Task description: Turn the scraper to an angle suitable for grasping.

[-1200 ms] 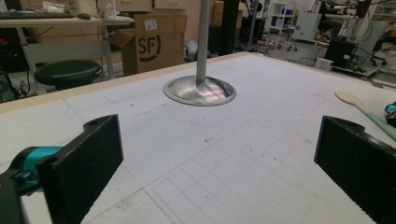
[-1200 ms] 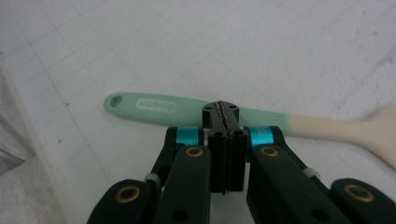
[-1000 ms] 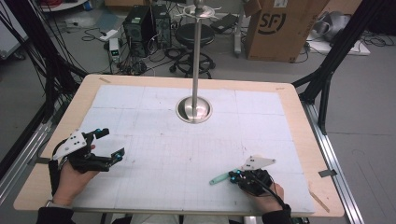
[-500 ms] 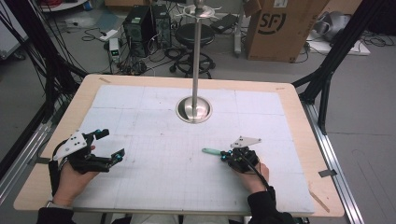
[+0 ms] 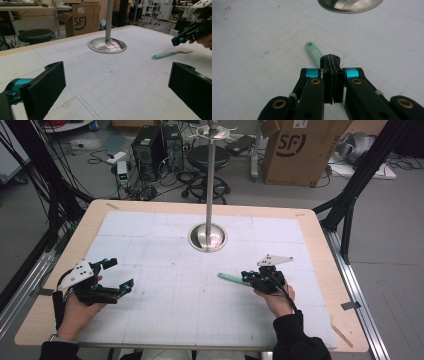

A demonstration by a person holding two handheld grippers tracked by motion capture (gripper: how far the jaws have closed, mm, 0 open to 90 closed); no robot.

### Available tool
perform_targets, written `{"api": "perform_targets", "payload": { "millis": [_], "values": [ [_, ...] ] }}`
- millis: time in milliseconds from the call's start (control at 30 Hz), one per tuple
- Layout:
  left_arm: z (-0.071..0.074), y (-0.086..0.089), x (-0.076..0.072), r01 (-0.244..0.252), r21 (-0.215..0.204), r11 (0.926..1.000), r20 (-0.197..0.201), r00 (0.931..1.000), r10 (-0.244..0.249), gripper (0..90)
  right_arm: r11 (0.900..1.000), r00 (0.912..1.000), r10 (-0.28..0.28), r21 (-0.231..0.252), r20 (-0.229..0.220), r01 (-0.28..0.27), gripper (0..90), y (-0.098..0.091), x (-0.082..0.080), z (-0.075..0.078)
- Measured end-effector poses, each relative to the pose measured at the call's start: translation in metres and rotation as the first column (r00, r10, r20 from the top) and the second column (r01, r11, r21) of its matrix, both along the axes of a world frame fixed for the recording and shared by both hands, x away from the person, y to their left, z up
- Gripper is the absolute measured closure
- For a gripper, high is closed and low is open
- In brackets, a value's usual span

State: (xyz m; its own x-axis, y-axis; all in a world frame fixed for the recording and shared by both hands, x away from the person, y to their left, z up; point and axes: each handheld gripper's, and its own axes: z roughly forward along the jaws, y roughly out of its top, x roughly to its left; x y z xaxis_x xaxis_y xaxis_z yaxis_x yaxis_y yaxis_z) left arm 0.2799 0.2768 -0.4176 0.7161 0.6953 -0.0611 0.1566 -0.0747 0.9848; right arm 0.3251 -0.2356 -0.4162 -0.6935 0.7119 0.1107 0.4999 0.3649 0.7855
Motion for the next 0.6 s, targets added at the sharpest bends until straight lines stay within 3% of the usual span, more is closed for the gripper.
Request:
{"api": "perform_targets", "payload": {
  "millis": [133, 400, 600],
  "values": [
    [0.0, -0.001, 0.0, 0.001, 0.003, 1.0, 0.001, 1.0, -0.001, 1.7, 0.9996, 0.9998, 0.016, -0.026, 0.016, -0.015, 89.5, -0.009, 0.002, 0.01],
    [0.0, -0.002, 0.0, -0.004, -0.001, 1.0, 0.01, 0.9999, 0.004, 1.7, 0.9963, 0.9984, 0.056, -0.066, 0.014, -0.054, 87.4, -0.022, 0.001, 0.013],
    [0.0, -0.002, 0.0, -0.002, 0.004, 1.0, 0.006, 1.0, 0.002, 1.7, 0.9948, 0.9967, 0.079, -0.065, 0.019, -0.078, 81.6, -0.036, 0.004, 0.016]
  ]
}}
